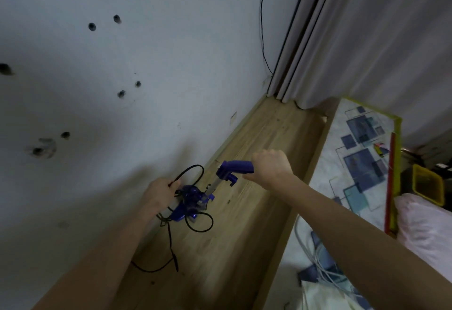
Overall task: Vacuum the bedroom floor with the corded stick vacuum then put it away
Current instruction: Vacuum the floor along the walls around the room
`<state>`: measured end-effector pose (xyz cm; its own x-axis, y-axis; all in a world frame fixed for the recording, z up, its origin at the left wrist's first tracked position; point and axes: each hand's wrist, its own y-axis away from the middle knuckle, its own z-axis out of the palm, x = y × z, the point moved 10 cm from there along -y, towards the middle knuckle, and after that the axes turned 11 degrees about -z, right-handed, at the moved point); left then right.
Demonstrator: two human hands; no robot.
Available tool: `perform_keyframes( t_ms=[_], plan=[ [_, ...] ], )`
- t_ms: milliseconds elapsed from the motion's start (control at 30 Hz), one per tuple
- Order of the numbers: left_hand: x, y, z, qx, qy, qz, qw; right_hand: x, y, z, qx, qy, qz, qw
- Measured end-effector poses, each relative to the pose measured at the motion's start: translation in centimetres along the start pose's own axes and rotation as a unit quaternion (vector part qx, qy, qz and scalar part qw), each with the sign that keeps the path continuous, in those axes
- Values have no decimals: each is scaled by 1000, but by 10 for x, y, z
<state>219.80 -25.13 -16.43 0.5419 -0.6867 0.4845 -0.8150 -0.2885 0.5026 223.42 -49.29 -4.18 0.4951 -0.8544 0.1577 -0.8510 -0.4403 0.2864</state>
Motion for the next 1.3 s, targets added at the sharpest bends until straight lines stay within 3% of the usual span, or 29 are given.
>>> perform_keyframes(
  t_ms=[367, 667, 867, 1033, 1100, 1167, 1233, 1300],
  plan=[
    [-10, -7, -47, -1, -2, 83, 997, -54, 19, -41, -25, 42, 33, 998],
    [0, -11, -33, -124, -100, 179, 971, -55, 83, -1, -97, -1, 201, 975],
    [13, 1, -1, -197, -137, 228, 944, -69, 103, 11, -167, 57, 213, 961],
    [19, 4, 9, -208, -142, 252, 934, -71, 94, 8, -213, 86, 242, 943],
    [16, 1, 7, -220, -124, 254, 934, -79, 89, 8, -179, 71, 255, 947],
    [10, -6, 3, -235, -103, 254, 933, -101, 70, 1, -78, 39, 230, 969],
    [3, -13, 0, -247, -97, 258, 929, -134, 42, -2, 34, -58, 168, 983],
    [-5, -22, 0, -252, -106, 269, 924, -159, 10, 10, 65, -162, 121, 977]
  ],
)
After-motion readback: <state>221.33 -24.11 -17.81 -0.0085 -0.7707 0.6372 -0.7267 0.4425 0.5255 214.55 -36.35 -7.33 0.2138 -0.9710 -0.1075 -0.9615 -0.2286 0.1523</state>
